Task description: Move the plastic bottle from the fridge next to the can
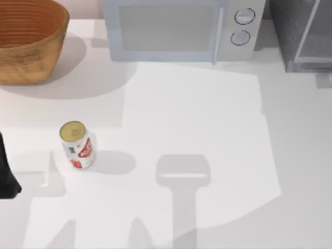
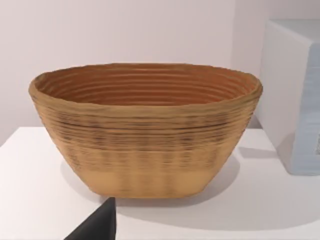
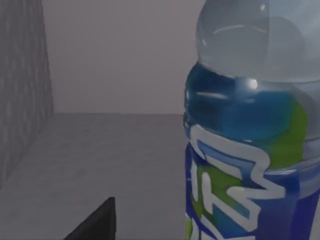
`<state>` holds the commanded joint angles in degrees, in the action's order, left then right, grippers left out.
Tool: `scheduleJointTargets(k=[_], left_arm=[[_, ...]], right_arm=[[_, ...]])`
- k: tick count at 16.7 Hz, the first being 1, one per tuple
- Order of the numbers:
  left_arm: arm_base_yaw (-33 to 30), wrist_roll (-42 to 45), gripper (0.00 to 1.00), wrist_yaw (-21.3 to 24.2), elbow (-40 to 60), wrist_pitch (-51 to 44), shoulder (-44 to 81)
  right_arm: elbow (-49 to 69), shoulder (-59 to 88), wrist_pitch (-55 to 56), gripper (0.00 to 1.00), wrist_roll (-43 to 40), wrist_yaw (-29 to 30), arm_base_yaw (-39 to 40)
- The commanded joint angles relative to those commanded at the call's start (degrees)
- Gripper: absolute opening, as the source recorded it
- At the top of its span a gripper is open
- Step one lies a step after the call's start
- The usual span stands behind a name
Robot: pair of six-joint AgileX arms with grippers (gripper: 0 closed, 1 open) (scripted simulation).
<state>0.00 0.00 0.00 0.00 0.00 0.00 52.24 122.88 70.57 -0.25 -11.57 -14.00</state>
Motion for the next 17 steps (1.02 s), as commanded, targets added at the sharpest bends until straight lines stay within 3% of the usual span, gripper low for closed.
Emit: scheduleJointTargets(k=[7,17], left_arm=[[0.0,0.0,1.0,0.0,0.0,0.0,0.0],[0.0,0.0,1.0,0.0,0.0,0.0,0.0]], right_arm=[[0.73,0.41,-0.47,1.0,-0.01,0.2,0.31],[16.37,8.12,-8.28,1.0,-0.08,1.72,1.61]])
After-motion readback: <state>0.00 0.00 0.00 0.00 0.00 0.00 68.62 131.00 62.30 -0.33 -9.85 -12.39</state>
